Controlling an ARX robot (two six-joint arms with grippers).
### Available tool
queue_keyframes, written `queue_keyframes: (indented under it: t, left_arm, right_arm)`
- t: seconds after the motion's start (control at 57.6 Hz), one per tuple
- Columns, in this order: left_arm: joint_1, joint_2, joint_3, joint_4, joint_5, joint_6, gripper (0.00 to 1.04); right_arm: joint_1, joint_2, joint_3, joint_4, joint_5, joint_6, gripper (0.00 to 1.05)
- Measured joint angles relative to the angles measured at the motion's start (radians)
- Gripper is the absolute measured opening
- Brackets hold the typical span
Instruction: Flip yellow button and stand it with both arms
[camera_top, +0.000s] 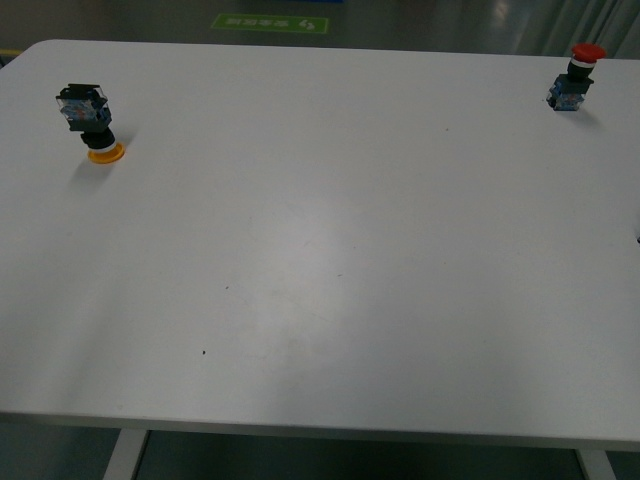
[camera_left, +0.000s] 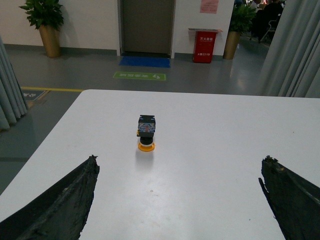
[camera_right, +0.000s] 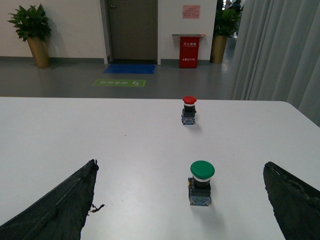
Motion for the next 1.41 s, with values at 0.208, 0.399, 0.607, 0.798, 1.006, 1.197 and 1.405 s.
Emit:
queue_keyframes:
  t: [0.208, 0.399, 0.607, 0.798, 1.006, 1.197, 1.405]
  left_arm:
    - [0.000, 0.000, 0.000, 0.000, 0.000, 0.000, 0.98]
    - [0.000, 0.000, 0.000, 0.000, 0.000, 0.000, 0.98]
    - [0.002, 0.105, 0.063, -0.161, -0.134, -0.103, 0.98]
    - [0.299, 0.499, 0.163, -0.037, 0.107, -0.188, 0.98]
    - [0.392, 0.977, 0.347, 0.285, 0.212, -0.072, 0.98]
    - [0.324, 1.307, 0.512, 0.372, 0.233, 0.012, 0.98]
    - [0.262, 1.567, 0.668, 0.437, 0.181, 0.043, 0.98]
  right_arm:
    - [0.000, 0.000, 0.000, 0.000, 0.000, 0.000, 0.97]
    - [0.000, 0.000, 0.000, 0.000, 0.000, 0.000, 0.97]
    - [0.000, 0.000, 0.000, 0.000, 0.000, 0.000, 0.97]
    - [0.000, -0.001, 0.000, 0.000, 0.000, 0.000, 0.97]
    - [0.000, -0.001, 0.000, 0.000, 0.001, 0.000, 0.97]
    - [0.000, -0.001, 0.000, 0.000, 0.000, 0.000, 0.97]
    - [0.000, -0.001, 0.000, 0.000, 0.000, 0.000, 0.97]
